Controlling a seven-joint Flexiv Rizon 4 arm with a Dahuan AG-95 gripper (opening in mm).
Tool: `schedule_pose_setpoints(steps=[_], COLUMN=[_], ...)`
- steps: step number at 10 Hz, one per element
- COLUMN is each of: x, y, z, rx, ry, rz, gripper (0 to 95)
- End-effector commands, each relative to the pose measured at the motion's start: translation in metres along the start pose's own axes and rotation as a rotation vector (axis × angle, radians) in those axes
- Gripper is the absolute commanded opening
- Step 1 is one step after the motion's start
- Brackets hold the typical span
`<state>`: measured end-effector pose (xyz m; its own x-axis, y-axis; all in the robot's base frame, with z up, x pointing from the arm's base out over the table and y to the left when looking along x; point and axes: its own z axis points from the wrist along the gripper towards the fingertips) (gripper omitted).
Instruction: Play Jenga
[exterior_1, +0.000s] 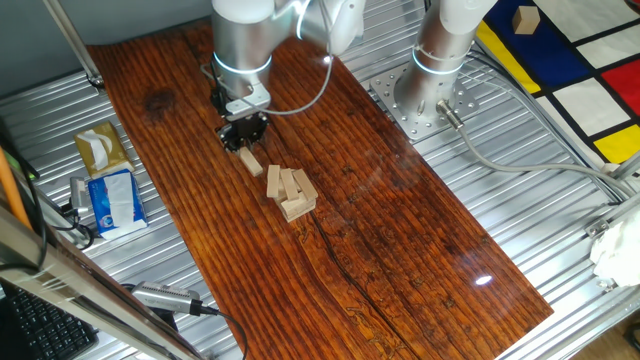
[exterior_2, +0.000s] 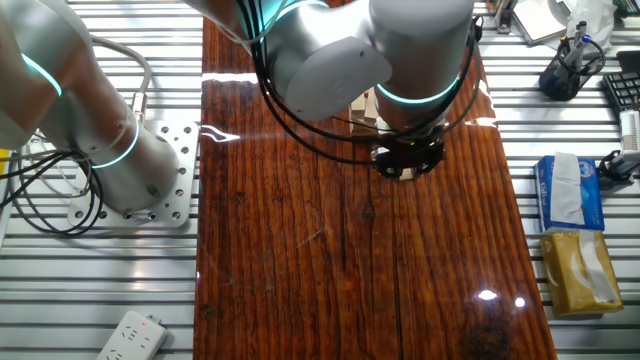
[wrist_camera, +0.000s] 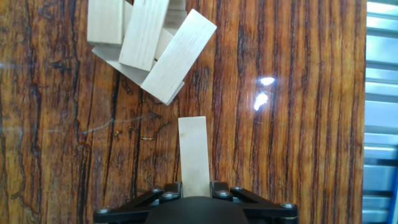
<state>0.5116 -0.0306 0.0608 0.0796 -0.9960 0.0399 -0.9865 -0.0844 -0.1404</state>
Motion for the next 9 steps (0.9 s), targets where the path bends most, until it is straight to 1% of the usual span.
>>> schedule_pose_setpoints(steps=[1, 2, 5, 6, 9], x=[0.0001, 0.0001, 0.0000, -0.0002, -0.0003], y=[-0.0008, -0.0009, -0.0009, -0.0009, -0.0009], z=[0.0006, 0.0006, -0.0002, -0.0016, -0.0018], rx=[0.007, 0.018, 0.032, 0.047, 0.054], ry=[0.002, 0.002, -0.006, -0.002, 0.004], rz=[0.010, 0.017, 0.022, 0.021, 0.019], gripper=[0.0, 0.0, 0.0, 0.0, 0.0])
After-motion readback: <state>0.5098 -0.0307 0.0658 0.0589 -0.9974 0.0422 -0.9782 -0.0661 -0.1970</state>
